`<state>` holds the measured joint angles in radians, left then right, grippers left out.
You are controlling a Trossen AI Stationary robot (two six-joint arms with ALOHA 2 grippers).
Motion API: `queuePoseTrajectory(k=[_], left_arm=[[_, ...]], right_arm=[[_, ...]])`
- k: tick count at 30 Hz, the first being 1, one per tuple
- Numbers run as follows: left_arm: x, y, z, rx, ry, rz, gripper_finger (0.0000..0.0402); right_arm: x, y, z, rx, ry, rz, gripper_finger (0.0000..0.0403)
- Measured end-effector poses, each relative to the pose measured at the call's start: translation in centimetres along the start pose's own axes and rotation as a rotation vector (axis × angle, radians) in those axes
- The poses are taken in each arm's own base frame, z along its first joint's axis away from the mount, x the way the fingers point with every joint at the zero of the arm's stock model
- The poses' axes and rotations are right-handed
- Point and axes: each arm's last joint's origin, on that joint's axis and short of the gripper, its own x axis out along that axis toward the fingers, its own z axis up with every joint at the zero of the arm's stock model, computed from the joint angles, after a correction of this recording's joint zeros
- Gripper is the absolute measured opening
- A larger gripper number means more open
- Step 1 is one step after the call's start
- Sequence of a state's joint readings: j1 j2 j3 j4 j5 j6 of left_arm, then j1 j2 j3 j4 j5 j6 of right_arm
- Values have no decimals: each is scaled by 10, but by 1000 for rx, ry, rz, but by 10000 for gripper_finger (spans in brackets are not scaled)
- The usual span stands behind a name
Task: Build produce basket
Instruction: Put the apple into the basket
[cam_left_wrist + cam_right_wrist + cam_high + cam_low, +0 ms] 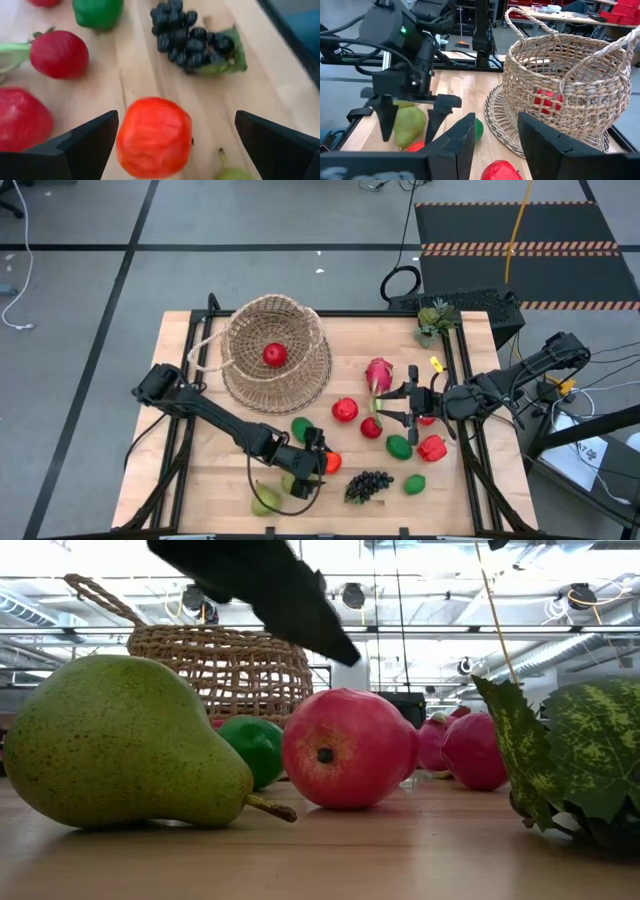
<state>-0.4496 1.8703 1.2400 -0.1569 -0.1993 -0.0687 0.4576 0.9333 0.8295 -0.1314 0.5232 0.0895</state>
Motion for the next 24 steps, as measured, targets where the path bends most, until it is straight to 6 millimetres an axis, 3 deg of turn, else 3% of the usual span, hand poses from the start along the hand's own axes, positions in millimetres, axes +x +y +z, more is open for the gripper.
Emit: queuePoseTrajectory(k=[24], left_arm=[[28, 13, -17, 59, 86, -9, 399]], right_arm=[[0, 0, 0, -4, -1, 0, 144]])
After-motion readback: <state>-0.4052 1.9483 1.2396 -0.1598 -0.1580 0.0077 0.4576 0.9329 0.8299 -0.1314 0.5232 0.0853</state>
